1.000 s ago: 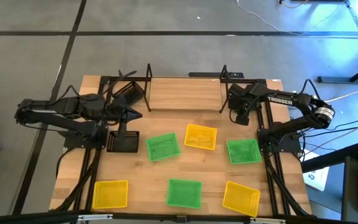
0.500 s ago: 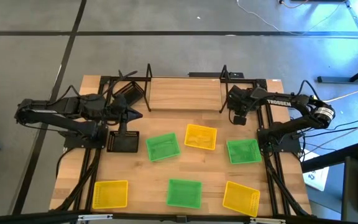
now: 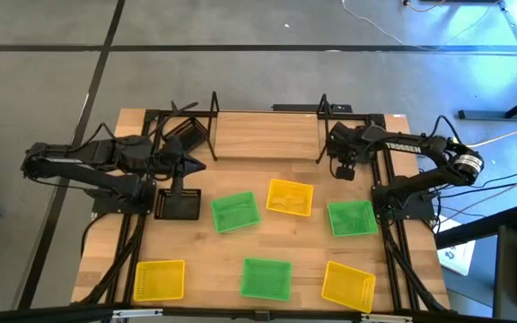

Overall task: Stack baskets on shelf by color
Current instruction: Put the top right black bin on the shelf

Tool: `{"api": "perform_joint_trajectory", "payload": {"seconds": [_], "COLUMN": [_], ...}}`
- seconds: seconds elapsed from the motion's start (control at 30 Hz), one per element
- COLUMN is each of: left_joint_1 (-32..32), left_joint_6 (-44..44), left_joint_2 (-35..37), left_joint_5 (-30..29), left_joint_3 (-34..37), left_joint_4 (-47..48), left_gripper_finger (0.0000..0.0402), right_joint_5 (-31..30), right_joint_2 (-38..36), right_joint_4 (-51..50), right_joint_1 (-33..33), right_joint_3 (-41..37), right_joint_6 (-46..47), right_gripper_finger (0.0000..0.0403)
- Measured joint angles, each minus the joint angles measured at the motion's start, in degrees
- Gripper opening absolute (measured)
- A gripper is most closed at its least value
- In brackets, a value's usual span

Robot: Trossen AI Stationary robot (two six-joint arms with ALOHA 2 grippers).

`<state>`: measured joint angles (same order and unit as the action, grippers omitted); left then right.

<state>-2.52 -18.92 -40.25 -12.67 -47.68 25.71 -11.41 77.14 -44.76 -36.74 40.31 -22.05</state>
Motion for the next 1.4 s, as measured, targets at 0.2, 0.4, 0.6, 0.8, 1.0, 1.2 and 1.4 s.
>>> {"api": "perform_joint_trajectory", "payload": {"seconds": [0.2, 0.4, 0.6, 0.8, 1.0, 1.2, 1.4], "left_joint_1": [-0.01, -0.01, 0.0, 0.0, 0.0, -0.02, -0.01], "left_joint_6": [0.0, 0.1, 1.46, 1.49, 1.5, 1.46, 1.49], "left_joint_2": [0.0, 0.0, 0.0, 0.0, 0.0, 0.0, 0.0], "left_joint_5": [0.02, 0.02, 0.11, 0.11, 0.11, 0.11, 0.1], "left_joint_3": [0.0, 0.0, 0.0, 0.0, 0.0, 0.0, 0.0], "left_joint_4": [0.0, -0.02, -0.02, -0.01, -0.02, -0.02, 0.0], "left_gripper_finger": [0.0004, 0.0004, 0.0004, 0.0004, 0.0004, 0.0004, 0.0004], "right_joint_5": [0.51, 0.51, 0.51, -0.16, -8.63, -9.56, -1.82], "right_joint_2": [-0.04, -0.09, -0.29, -2.13, -2.32, -2.27, -1.5], "right_joint_4": [-12.47, -24.58, -36.91, -40.73, -39.63, -36.1, -28.01], "right_joint_1": [1.84, 4.03, 5.81, 8.56, 13.95, 16.93, 19.36], "right_joint_3": [6.6, 14.24, 22.6, 31.95, 42.52, 50.82, 51.26], "right_joint_6": [4.53, 7.56, 10.16, 9.85, -0.97, -16.76, -43.42], "right_gripper_finger": [0.0002, 0.0001, 0.0001, 0.0, 0.0, 0.0, 0.0]}}
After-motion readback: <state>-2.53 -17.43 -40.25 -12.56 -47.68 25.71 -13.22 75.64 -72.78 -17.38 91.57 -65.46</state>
